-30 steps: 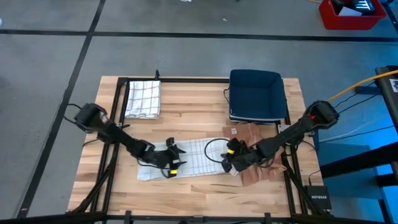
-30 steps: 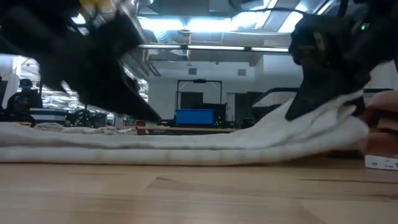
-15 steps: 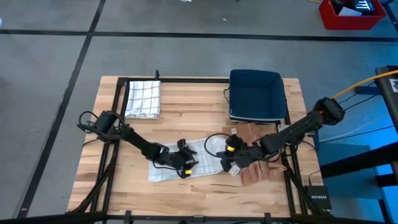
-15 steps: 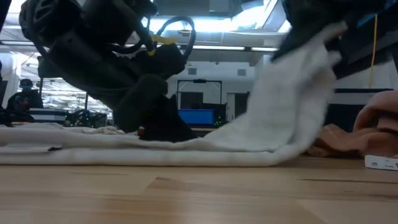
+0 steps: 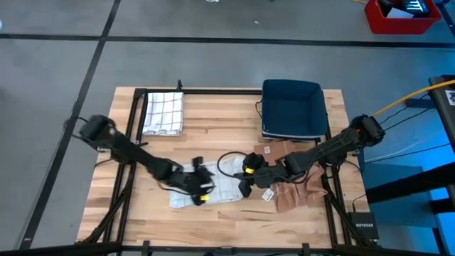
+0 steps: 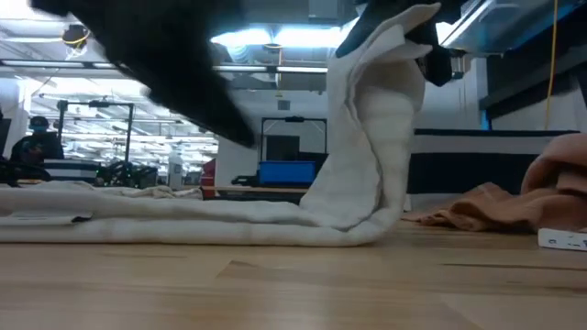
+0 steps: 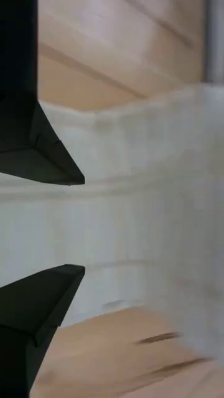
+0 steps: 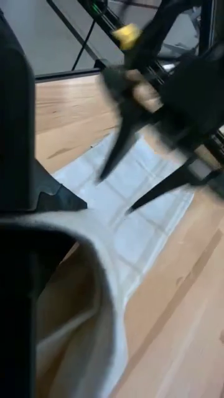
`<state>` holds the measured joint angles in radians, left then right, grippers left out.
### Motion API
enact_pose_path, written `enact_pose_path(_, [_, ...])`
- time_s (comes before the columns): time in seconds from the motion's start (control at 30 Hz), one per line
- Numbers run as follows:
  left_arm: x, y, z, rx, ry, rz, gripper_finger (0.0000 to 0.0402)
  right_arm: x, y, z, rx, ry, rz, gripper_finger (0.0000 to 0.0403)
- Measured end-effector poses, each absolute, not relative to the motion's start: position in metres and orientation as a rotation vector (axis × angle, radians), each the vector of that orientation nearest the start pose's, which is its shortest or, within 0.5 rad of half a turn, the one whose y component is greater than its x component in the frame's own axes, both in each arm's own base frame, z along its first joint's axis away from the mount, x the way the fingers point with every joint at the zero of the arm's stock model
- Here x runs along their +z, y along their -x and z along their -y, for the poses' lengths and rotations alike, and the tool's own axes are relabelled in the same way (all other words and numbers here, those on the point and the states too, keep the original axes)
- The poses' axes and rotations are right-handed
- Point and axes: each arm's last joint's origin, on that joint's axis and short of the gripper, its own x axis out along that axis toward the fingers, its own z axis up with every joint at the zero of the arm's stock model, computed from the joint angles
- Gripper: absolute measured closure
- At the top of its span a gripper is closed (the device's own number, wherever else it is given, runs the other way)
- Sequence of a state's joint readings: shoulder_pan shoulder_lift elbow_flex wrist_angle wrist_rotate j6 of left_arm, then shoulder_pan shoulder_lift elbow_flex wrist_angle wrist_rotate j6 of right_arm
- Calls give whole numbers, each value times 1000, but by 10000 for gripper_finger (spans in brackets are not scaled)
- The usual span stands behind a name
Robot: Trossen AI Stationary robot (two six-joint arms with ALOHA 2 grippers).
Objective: Fold towel
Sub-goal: Fold the white towel on the table
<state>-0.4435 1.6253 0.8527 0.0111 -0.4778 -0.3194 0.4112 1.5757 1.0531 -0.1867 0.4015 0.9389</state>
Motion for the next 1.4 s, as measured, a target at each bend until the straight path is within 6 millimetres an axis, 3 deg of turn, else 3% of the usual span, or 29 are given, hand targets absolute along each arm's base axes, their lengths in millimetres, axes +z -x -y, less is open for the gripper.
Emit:
enact_pose_path(0.13, [190,-252,132,165,37,-788,188,236,-312,-124,-288,-627,-594,386])
enact_pose_path(0.3, [155,-208,146,187,97,-895,188,232,-323,-123,-246,-650,-562,385])
enact_pose_path(0.43, [134,-185,153,187,120,-940,188,223,-341,-121,-180,-706,-509,389])
enact_pose_path(1.07, [127,-185,146,218,137,-855,188,195,-444,-115,-29,-739,-475,385])
enact_pose_path(1.4, [127,-185,146,218,139,-854,188,169,-464,-118,-26,-738,-513,379])
